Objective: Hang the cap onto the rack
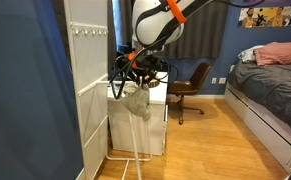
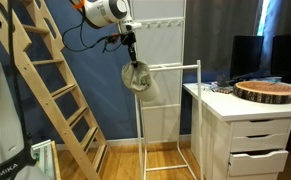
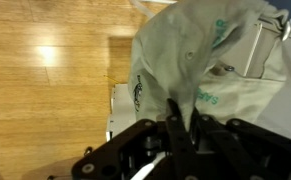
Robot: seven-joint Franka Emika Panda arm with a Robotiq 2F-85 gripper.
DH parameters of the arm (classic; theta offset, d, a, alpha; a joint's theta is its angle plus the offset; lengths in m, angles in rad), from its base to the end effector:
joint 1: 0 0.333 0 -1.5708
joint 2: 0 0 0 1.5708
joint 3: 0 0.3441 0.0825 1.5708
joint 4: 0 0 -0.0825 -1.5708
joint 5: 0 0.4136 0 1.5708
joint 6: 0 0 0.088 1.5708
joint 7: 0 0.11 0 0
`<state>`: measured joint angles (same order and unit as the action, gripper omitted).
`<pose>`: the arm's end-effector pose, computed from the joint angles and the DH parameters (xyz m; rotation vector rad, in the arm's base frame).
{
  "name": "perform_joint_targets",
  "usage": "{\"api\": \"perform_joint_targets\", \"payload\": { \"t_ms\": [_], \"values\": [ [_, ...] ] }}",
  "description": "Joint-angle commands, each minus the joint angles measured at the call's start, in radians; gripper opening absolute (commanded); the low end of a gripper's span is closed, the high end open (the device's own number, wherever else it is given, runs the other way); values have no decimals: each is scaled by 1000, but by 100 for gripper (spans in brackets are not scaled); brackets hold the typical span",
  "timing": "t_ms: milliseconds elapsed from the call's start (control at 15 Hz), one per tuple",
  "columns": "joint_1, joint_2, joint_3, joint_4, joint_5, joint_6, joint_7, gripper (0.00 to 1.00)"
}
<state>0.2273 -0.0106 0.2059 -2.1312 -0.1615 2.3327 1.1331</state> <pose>0.5312 0.2426 0.4433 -2.9256 0.9058 -0.3719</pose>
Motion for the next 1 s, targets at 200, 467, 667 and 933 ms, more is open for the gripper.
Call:
{"api": "perform_joint_targets", "payload": {
  "t_ms": [200, 467, 667, 933],
  "values": [
    [-6, -2, 5, 1, 1, -2, -1, 3],
    [-2, 1, 10, 43, 26, -1, 52, 3],
    [-2, 2, 12, 73, 55, 25, 133, 3],
    [-9, 16, 8, 110, -1, -5, 370, 3]
  ]
}}
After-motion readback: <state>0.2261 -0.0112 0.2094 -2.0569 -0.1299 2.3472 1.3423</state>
